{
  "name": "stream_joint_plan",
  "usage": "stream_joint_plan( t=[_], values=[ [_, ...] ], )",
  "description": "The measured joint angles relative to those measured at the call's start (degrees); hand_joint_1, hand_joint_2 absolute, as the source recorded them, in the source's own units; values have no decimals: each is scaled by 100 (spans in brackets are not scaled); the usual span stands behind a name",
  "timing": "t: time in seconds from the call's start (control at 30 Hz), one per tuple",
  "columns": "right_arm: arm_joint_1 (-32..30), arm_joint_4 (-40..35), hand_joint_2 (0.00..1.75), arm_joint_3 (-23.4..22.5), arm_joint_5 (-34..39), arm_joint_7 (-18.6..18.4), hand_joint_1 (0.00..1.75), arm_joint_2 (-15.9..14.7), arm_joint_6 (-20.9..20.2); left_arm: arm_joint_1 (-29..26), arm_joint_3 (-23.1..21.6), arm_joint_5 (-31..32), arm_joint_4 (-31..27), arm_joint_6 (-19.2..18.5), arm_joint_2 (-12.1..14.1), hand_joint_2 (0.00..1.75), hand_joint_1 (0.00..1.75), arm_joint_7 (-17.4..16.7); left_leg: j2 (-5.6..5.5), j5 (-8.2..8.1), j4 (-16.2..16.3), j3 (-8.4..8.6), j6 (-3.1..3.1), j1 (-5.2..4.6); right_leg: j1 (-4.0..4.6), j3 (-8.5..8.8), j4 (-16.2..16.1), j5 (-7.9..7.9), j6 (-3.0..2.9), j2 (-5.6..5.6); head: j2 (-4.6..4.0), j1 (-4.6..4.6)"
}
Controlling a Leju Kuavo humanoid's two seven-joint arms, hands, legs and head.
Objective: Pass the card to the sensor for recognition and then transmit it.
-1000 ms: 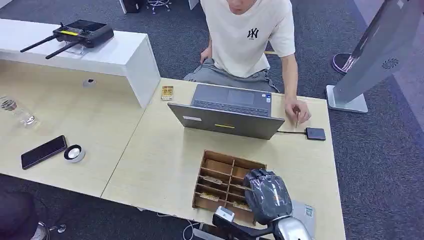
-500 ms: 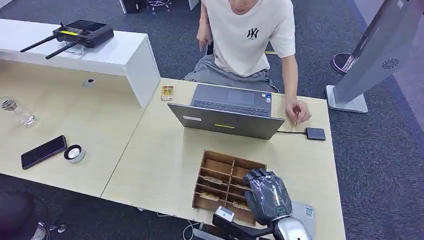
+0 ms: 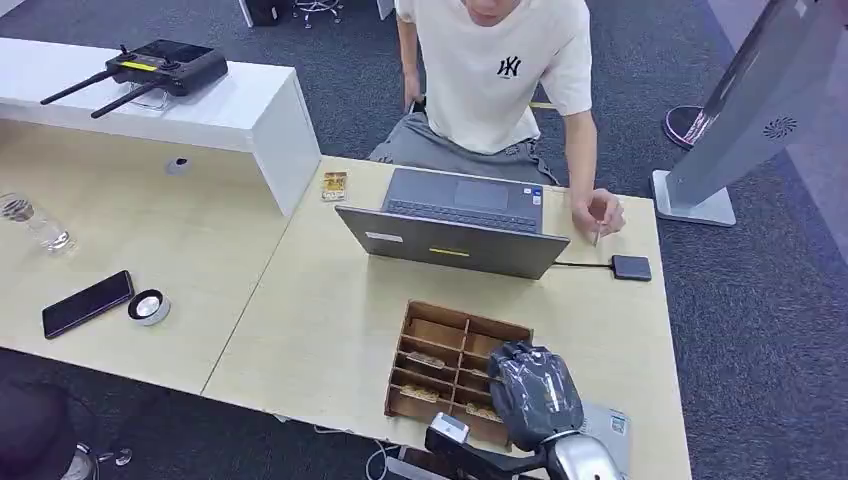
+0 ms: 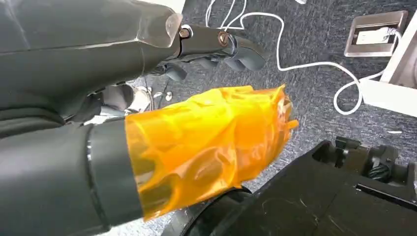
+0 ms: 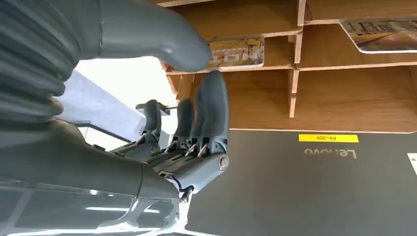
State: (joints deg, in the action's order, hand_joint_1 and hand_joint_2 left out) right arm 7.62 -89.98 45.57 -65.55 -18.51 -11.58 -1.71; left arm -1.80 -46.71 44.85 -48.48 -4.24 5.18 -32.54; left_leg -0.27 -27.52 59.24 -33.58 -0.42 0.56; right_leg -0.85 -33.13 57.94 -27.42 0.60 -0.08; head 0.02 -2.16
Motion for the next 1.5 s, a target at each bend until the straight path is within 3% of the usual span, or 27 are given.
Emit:
stream_joint_plan(
  t=[0.23,0.4,0.43,0.9,1.3,1.5],
  values=[
    [6,4,175,0,11,-2,101,0,-20,5,-2,26,7,-4,0,0,0,35,0,0,0,0,0,0,0,0,0,0,0,0,0,-2],
    [12,11,175,0,13,-2,93,0,-24,6,-2,39,7,-11,0,0,0,37,0,0,0,0,0,0,0,0,0,0,0,0,0,-2],
    [17,20,175,0,13,-2,84,0,-37,8,-2,50,7,-13,0,0,0,46,0,0,0,0,0,0,0,0,0,0,0,0,0,-2],
    [48,31,175,0,13,-70,101,0,-114,30,-7,114,44,-37,-4,0,0,79,0,0,0,0,0,0,0,0,0,0,0,0,0,0],
    [81,72,175,0,15,-90,94,9,-192,57,-24,160,79,-46,-11,0,0,105,0,0,0,0,0,0,0,0,0,0,0,0,0,0],
    [90,81,175,0,22,-107,99,9,-210,83,-39,164,109,-48,-46,0,0,138,0,0,0,-1,0,0,0,0,0,0,0,0,0,-2]
  ],
)
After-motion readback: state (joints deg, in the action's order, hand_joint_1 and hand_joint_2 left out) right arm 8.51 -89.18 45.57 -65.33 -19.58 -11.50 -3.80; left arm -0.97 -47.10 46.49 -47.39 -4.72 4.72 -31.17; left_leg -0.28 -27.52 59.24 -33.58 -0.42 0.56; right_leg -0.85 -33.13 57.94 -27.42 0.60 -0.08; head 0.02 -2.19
